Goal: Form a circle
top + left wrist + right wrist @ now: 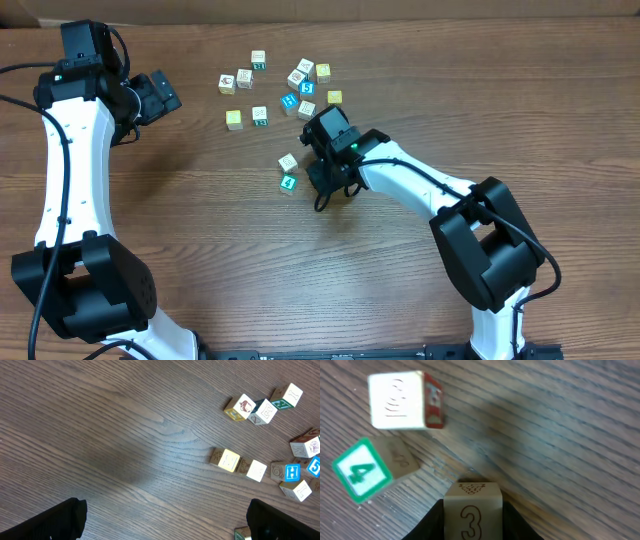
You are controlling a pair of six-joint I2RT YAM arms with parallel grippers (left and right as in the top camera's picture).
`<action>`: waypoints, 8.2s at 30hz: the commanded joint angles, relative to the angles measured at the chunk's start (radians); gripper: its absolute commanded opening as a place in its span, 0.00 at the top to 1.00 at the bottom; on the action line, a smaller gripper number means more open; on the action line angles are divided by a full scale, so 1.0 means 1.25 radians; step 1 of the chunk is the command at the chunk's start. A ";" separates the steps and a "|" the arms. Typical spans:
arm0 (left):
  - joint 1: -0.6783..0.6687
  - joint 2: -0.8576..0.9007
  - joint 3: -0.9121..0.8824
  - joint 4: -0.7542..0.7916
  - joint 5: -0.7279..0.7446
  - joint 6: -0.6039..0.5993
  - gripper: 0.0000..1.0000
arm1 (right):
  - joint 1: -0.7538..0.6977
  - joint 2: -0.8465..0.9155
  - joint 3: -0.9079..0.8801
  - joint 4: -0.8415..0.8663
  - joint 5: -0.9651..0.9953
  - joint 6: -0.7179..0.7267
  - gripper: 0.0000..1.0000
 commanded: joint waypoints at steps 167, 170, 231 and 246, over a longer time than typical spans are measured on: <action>-0.002 0.005 0.000 0.001 0.003 -0.005 0.01 | 0.026 0.024 0.007 -0.027 -0.045 -0.043 0.70; -0.002 0.005 0.000 0.001 0.003 -0.005 0.00 | 0.026 0.024 0.007 -0.025 -0.045 -0.043 0.70; -0.002 0.005 0.000 0.001 0.002 -0.005 0.01 | 0.026 0.022 0.008 -0.015 -0.044 -0.043 0.54; -0.002 0.005 0.000 0.001 0.003 -0.005 0.00 | 0.025 -0.133 0.032 -0.039 0.050 -0.002 0.58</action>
